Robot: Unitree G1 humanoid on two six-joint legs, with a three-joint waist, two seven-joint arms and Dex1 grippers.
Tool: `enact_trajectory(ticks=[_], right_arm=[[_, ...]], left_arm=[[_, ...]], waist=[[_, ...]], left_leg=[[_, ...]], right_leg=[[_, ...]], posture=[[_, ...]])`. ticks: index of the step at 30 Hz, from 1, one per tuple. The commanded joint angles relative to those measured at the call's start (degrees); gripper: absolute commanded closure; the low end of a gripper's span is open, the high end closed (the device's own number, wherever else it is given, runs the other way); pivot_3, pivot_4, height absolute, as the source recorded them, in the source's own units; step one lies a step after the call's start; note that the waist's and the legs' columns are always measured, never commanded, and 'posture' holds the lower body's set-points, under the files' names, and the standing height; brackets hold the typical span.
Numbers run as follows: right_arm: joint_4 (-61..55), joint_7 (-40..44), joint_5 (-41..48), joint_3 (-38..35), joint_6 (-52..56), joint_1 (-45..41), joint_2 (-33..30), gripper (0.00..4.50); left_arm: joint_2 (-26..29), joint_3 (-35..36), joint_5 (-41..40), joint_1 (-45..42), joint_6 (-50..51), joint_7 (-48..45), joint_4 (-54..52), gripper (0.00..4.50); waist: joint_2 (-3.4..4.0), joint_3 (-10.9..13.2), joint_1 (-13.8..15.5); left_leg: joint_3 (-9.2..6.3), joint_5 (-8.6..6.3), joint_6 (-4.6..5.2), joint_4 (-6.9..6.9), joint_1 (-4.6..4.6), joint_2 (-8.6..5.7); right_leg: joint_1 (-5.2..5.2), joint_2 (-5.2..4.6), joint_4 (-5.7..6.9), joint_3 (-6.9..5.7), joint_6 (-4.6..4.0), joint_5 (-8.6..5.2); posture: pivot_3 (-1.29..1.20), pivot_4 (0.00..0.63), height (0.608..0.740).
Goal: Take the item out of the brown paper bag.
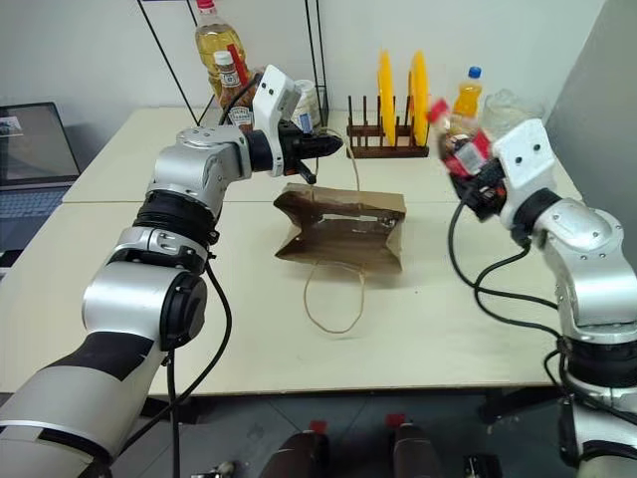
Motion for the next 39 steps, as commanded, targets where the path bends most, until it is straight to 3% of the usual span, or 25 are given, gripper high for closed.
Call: enact_trajectory(ticks=[1, 15, 16, 18, 24, 28, 31, 33, 39], right_arm=[[3.5, 5.9, -1.7, 2.7, -1.0, 0.6, -5.2, 1.28], [15.8, 18.7, -3.2, 10.7, -0.4, 3.4, -9.7, 1.28], [16.4, 18.9, -3.4, 10.8, -0.8, 3.3, -9.7, 0.54], [17.2, 19.2, -3.7, 10.8, -1.5, 3.2, -9.8, 0.02], [15.9, 19.1, -3.5, 8.6, -2.7, 2.7, -9.8, 0.02], [8.4, 17.9, 1.8, 3.3, -0.1, 1.0, -6.7, 0.02], [0.9, 14.0, 7.1, -1.8, 1.4, 2.3, -0.5, 0.0], [-3.2, 10.8, 9.4, -4.3, 3.5, 4.2, 3.5, 0.0], [-6.8, 3.9, 4.1, -0.8, -3.3, 11.2, 8.2, 0.0]], left_arm=[[-0.1, 0.1, -0.2, -1.4, -0.6, -0.2, -1.6, 4.5], [0.0, 0.5, -0.3, -0.6, -0.4, 0.0, -2.4, 4.5], [0.0, 0.5, -0.3, -0.6, -0.4, 0.0, -2.5, 4.5], [0.1, 0.6, -0.4, -0.5, -0.3, 0.0, -2.6, 4.5], [0.1, 0.7, -0.5, -0.5, -0.1, 0.1, -2.7, 4.5], [0.5, 0.7, -0.4, -0.4, -0.3, -0.2, -2.7, 4.5], [1.0, 0.9, -0.1, -0.4, -1.8, 0.5, -1.8, 3.91], [1.2, 1.2, 0.0, -0.8, -2.8, 1.2, -1.0, 3.29], [2.9, 2.1, 1.3, -2.6, -6.9, 7.5, 4.0, 1.38]], waist=[[0.0, 0.0, 0.0], [0.01, 0.0, -1.0], [0.01, 0.0, -0.9], [0.01, 0.0, -0.9], [0.01, 0.0, -0.9], [0.01, 0.0, -1.1], [0.0, 0.0, -1.2], [0.01, 0.0, -1.0], [0.01, 0.0, 0.0]], left_leg=[[0.07, 0.0, 0.0, 0.0, 0.0, 0.01], [0.26, 0.02, -0.03, 0.03, 0.01, 0.07], [0.25, 0.04, -0.08, 0.03, 0.01, 0.07], [0.25, 0.07, -0.12, 0.03, 0.01, 0.07], [0.26, 0.1, -0.18, 0.03, 0.01, 0.08], [0.16, 0.11, -0.19, 0.03, 0.01, 0.11], [0.04, 0.11, -0.19, 0.02, 0.02, 0.14], [-0.05, 0.11, -0.2, 0.03, 0.01, 0.14], [-0.07, 0.1, -0.19, 0.07, 0.01, 0.0]], right_leg=[[0.0, 0.0, -0.02, 0.01, 0.0, 0.0], [0.0, -0.01, 0.0, 0.07, 0.01, 0.0], [0.0, -0.01, 0.0, 0.07, 0.0, 0.0], [0.0, -0.01, 0.0, 0.07, 0.0, 0.0], [0.01, -0.01, 0.0, 0.07, 0.01, 0.0], [0.0, -0.01, 0.0, 0.09, 0.01, 0.0], [0.0, 0.0, 0.01, 0.06, 0.01, 0.0], [0.02, 0.0, 0.01, 0.01, 0.0, 0.0], [0.05, -0.05, 0.01, 0.03, 0.0, 0.0]], posture=[[0.0, 0.15, 0.74], [0.0, 0.15, 0.74], [0.0, 0.15, 0.74], [0.0, 0.15, 0.74], [0.0, 0.15, 0.74], [0.0, 0.15, 0.74], [0.0, 0.15, 0.74], [0.0, 0.15, 0.74], [0.0, 0.15, 0.74]])
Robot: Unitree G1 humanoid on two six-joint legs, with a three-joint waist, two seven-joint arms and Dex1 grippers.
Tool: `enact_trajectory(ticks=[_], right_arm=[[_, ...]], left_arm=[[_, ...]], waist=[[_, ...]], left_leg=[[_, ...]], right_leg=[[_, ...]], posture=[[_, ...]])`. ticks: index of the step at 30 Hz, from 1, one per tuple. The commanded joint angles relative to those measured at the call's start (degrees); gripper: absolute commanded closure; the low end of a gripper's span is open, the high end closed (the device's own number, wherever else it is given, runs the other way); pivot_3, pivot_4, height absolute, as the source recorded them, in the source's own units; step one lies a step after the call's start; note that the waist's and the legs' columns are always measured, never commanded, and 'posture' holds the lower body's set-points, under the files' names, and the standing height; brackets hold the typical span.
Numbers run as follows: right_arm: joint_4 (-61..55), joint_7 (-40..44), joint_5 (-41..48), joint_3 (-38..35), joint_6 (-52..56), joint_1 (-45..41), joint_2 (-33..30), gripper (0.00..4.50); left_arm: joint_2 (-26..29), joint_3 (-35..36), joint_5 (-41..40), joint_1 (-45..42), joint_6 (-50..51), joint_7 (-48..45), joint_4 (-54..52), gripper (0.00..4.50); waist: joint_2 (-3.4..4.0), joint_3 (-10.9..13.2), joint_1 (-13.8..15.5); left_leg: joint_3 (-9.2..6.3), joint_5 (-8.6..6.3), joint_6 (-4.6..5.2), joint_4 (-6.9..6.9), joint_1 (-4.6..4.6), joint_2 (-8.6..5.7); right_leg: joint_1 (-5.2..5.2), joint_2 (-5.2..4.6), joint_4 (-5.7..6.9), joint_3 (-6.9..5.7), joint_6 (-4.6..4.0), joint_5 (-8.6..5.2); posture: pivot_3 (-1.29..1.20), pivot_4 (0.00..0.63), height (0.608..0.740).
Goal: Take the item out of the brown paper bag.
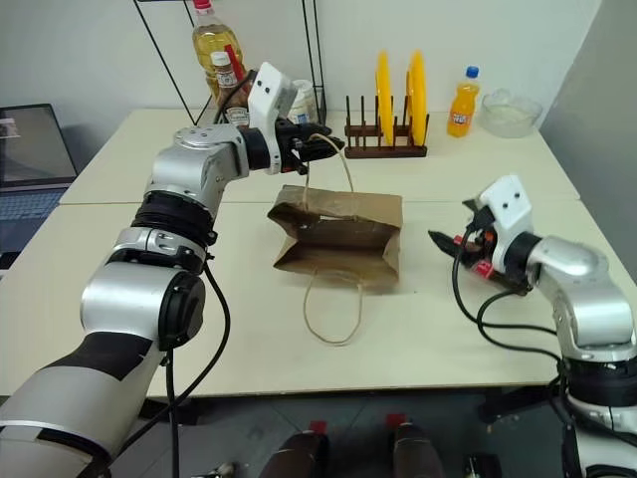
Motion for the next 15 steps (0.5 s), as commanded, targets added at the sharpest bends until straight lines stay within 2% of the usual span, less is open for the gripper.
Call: enact_trajectory(ticks=[1, 4, 5, 15], right_arm=[[-1.1, -4.6, -2.7, 0.0, -4.3, -0.3, 1.4, 0.0], [0.6, -6.5, -3.9, 0.1, -6.2, -0.5, 2.3, 0.0], [1.5, -6.8, -4.2, 0.1, -7.0, -0.6, 2.6, 0.0], [7.8, -9.0, -6.4, 2.7, -12.8, -2.6, 5.4, 0.0]], left_arm=[[1.2, 1.4, 0.7, -2.9, -3.3, 3.9, 1.7, 1.03], [2.0, 1.9, 1.2, -3.4, -4.5, 6.1, 3.8, 0.09], [2.2, 1.9, 1.3, -3.5, -4.7, 6.2, 4.3, 0.02], [1.9, 2.3, 2.7, -4.6, -8.4, 10.4, 8.8, 0.02]], waist=[[0.0, 0.0, 0.1], [0.0, 0.0, 0.1], [0.0, 0.0, 0.1], [0.0, 0.0, 0.0]], left_leg=[[0.01, 0.0, 0.0, 0.0, 0.0, 0.0], [-0.02, 0.0, 0.0, 0.01, 0.01, 0.01], [-0.02, 0.0, 0.0, 0.0, 0.01, 0.01], [0.0, 0.01, 0.0, -0.02, 0.02, 0.02]], right_leg=[[-0.01, 0.0, 0.02, 0.01, 0.0, 0.0], [-0.01, 0.02, 0.03, -0.02, 0.0, 0.0], [-0.01, 0.02, 0.03, -0.02, 0.0, 0.0], [-0.01, 0.04, 0.03, -0.02, 0.0, 0.0]], posture=[[0.0, 0.15, 0.74], [0.0, 0.15, 0.74], [0.0, 0.15, 0.74], [0.0, 0.15, 0.74]])
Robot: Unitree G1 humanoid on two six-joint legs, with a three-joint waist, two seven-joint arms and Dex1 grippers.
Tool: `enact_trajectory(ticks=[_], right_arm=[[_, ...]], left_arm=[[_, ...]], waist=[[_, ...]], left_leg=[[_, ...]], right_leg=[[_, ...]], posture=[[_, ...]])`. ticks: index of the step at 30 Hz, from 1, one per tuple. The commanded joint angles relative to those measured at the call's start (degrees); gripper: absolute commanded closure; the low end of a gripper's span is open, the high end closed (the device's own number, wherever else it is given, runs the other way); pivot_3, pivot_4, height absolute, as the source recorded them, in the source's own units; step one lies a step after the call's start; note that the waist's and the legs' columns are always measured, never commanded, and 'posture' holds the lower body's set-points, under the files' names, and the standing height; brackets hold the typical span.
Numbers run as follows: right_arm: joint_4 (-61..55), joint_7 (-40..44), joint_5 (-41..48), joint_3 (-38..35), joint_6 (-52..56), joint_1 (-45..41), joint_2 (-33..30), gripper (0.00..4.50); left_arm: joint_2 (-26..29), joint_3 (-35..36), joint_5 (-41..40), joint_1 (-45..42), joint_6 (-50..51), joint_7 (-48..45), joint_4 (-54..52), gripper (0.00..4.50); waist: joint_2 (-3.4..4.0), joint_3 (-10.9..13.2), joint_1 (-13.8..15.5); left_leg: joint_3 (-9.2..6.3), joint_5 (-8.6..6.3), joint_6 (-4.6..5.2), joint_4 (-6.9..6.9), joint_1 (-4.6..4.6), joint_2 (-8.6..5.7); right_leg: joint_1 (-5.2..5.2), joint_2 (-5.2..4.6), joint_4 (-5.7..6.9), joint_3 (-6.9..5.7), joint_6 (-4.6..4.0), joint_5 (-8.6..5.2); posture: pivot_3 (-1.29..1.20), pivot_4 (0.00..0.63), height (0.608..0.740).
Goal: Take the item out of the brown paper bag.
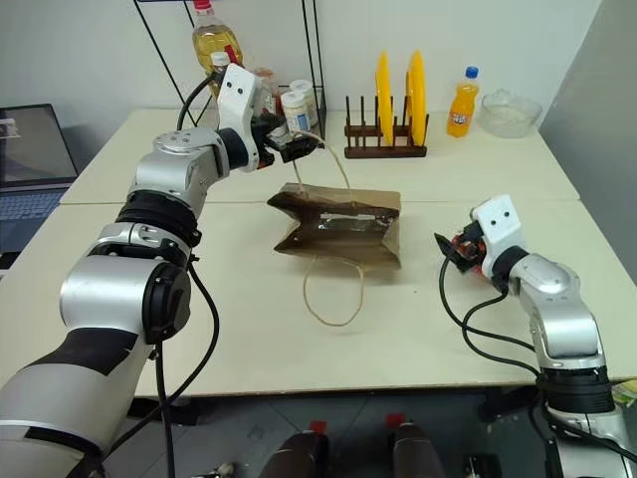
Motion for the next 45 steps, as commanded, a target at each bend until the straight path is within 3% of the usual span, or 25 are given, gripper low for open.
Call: enact_trajectory(ticks=[1, 2, 5, 17, 25, 34, 41, 45], right_arm=[[-0.6, -0.7, -0.7, 0.8, -2.8, -1.5, 1.0, 0.0], [-0.5, -0.7, -0.7, 1.0, -3.0, -1.6, 1.1, 0.0], [0.1, -0.9, -0.8, 1.0, -3.6, -1.7, 1.2, 0.0], [0.5, -2.3, -1.2, 1.3, -4.0, -2.4, 2.1, 0.0], [-0.4, -3.2, -1.4, 0.6, -3.4, -2.2, 2.3, 0.0], [0.9, -3.4, -1.9, 1.8, -4.0, -3.6, 3.2, 0.0], [0.2, -4.1, -2.1, 1.7, -3.7, -3.4, 3.9, 0.0], [-0.8, -4.6, -2.1, 1.3, -3.3, -2.3, 4.2, 0.0]], left_arm=[[-0.1, 1.3, -0.3, -3.2, -1.5, 0.4, 0.0, 0.02], [-0.3, 1.4, -0.4, -3.4, -1.5, 0.0, 0.1, 0.02], [-0.7, 1.8, -0.9, -4.1, -1.1, -1.4, 0.0, 0.6], [-3.8, 2.9, 0.3, -7.6, -2.2, 3.3, 4.3, 4.48], [-4.4, 1.9, 2.6, -7.5, -3.1, 4.6, 5.8, 4.48], [-5.7, 2.9, 4.4, -8.0, -5.0, 13.6, 7.8, 4.48], [-6.9, 2.6, 5.9, -7.1, -5.5, 13.2, 8.5, 4.48], [-7.1, 2.1, 6.5, -6.5, -5.8, 9.8, 8.1, 3.62]], waist=[[0.0, 0.0, 0.0], [0.0, 0.0, 0.0], [0.0, 0.0, -0.1], [0.0, 0.0, -0.2], [0.0, 0.0, -0.4], [0.0, 0.0, -0.4], [0.0, 0.0, -0.4], [0.0, 0.0, -0.4]], left_leg=[[0.0, 0.0, 0.0, 0.0, 0.0, 0.0], [0.0, 0.0, 0.0, 0.0, -0.01, 0.0], [0.0, 0.0, 0.0, 0.01, -0.02, -0.02], [0.01, 0.0, 0.0, 0.01, -0.01, -0.02], [0.02, 0.0, 0.0, -0.01, 0.0, -0.02], [0.01, 0.0, 0.0, 0.0, 0.0, -0.02], [0.03, 0.0, 0.0, -0.01, -0.01, -0.03], [0.03, 0.0, 0.0, -0.01, 0.0, -0.04]], right_leg=[[-0.01, 0.0, 0.0, 0.0, 0.0, 0.0], [-0.01, 0.0, 0.0, 0.0, 0.0, 0.0], [0.0, -0.01, 0.0, 0.0, 0.0, 0.0], [0.0, 0.0, 0.0, 0.0, 0.0, 0.0], [-0.01, 0.01, 0.01, 0.0, 0.0, 0.0], [-0.01, 0.0, 0.02, 0.0, 0.0, 0.0], [-0.02, 0.0, 0.02, 0.0, 0.0, 0.0], [-0.02, 0.01, 0.02, 0.0, 0.0, 0.0]], posture=[[0.0, 0.15, 0.74], [0.0, 0.15, 0.74], [0.0, 0.15, 0.74], [0.0, 0.15, 0.74], [0.0, 0.15, 0.74], [0.0, 0.15, 0.74], [0.0, 0.15, 0.74], [0.0, 0.15, 0.74]])
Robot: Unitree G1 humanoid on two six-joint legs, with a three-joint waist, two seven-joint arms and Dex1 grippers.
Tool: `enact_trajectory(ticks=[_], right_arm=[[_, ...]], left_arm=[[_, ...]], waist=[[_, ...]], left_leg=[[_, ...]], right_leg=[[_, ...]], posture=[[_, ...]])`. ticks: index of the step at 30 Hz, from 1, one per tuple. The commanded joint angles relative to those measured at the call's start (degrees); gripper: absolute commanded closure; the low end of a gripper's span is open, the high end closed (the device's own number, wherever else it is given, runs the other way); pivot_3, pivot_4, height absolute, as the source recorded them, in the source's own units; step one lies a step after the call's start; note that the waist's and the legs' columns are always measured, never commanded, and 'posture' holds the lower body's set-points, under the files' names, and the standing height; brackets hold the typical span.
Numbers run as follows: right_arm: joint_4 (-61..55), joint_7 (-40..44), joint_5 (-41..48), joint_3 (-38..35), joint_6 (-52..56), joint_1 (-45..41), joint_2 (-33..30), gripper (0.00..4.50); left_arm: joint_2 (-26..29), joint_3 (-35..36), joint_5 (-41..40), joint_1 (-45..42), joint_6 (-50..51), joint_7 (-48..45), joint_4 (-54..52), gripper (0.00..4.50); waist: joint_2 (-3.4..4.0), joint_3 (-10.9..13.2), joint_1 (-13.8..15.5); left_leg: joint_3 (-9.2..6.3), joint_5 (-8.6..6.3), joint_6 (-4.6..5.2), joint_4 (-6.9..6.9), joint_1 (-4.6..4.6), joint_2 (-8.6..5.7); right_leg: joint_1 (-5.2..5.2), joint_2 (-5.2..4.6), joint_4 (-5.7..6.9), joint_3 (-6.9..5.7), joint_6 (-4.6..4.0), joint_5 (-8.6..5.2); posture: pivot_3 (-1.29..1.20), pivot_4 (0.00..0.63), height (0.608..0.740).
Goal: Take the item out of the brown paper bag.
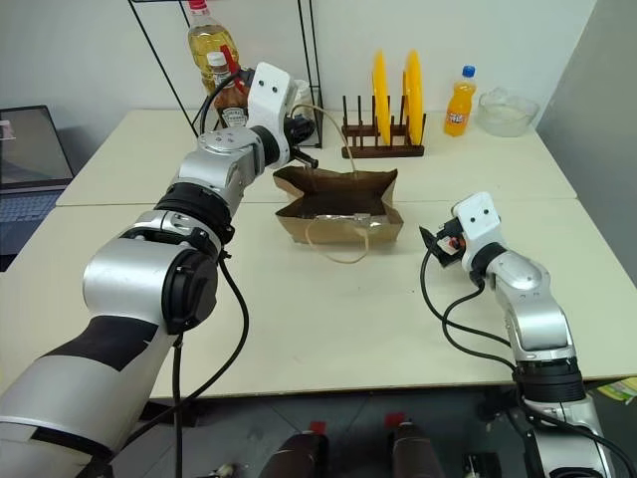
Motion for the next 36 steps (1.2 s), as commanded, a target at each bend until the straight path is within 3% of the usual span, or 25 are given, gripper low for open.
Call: enact_trajectory(ticks=[1, 12, 21, 25, 29, 32, 36], right_arm=[[-2.9, -1.0, -0.1, -0.9, -0.5, 0.1, -0.1, 0.0], [-0.6, -0.6, -0.3, 0.4, -1.5, -1.9, 0.4, 0.0], [-2.9, -1.3, 0.0, 0.4, -0.5, -0.8, 0.6, 0.0], [-6.0, -1.7, 1.0, 0.2, 1.2, 0.9, 1.5, 0.0], [-11.7, -2.1, 4.3, -1.3, 5.2, 4.8, 4.0, 0.0], [-16.1, -2.9, 7.9, -2.8, 8.3, 9.2, 6.4, 0.0], [-19.3, -4.6, 9.8, -3.5, 10.5, 13.6, 8.8, 0.0]], left_arm=[[0.0, -0.5, 0.9, -0.6, -1.6, -2.5, -1.0, 3.33], [0.1, -1.5, 3.8, -0.5, -0.8, 2.1, -0.5, 0.01], [3.6, -2.2, 3.7, 1.1, -1.7, -3.5, -3.4, 0.01], [8.6, -0.3, 0.9, 5.2, -2.8, -7.7, -11.0, 0.01], [12.7, 7.7, -8.7, 20.5, 12.3, -7.9, -36.1, 0.01], [14.3, 8.9, -10.8, 40.5, 21.3, -7.6, -60.5, 0.01], [11.6, 14.0, -15.7, 61.6, 30.8, -3.2, -83.0, 0.01]], waist=[[0.0, 0.0, 0.0], [0.0, 0.0, 0.0], [0.0, 0.0, -0.5], [0.01, 0.0, -1.0], [0.09, -0.1, -1.5], [0.26, -0.2, -1.7], [0.38, -0.3, -1.1]], left_leg=[[0.0, 0.0, 0.0, 0.0, 0.0, -0.01], [-0.01, 0.0, 0.0, 0.0, 0.0, -0.01], [0.0, 0.0, 0.0, -0.01, 0.0, -0.01], [-0.01, 0.0, 0.0, -0.03, 0.01, 0.05], [-0.02, 0.0, -0.02, -0.05, 0.03, 0.12], [-0.02, -0.01, -0.03, -0.02, 0.06, 0.09], [-0.07, -0.04, -0.05, 0.0, 0.04, 0.08]], right_leg=[[0.0, 0.0, 0.0, 0.0, 0.0, 0.0], [0.0, 0.0, 0.01, 0.01, 0.0, 0.0], [-0.02, 0.01, 0.02, 0.0, 0.0, 0.0], [-0.05, 0.0, 0.06, 0.02, 0.0, 0.0], [-0.12, -0.01, 0.19, 0.08, -0.01, 0.0], [-0.16, -0.03, 0.31, 0.17, -0.01, 0.0], [-0.16, -0.06, 0.28, 0.21, -0.09, 0.03]], posture=[[0.0, 0.15, 0.74], [0.0, 0.15, 0.74], [0.0, 0.15, 0.74], [0.0, 0.15, 0.74], [0.0, 0.15, 0.74], [0.0, 0.15, 0.74], [0.0, 0.15, 0.74]])
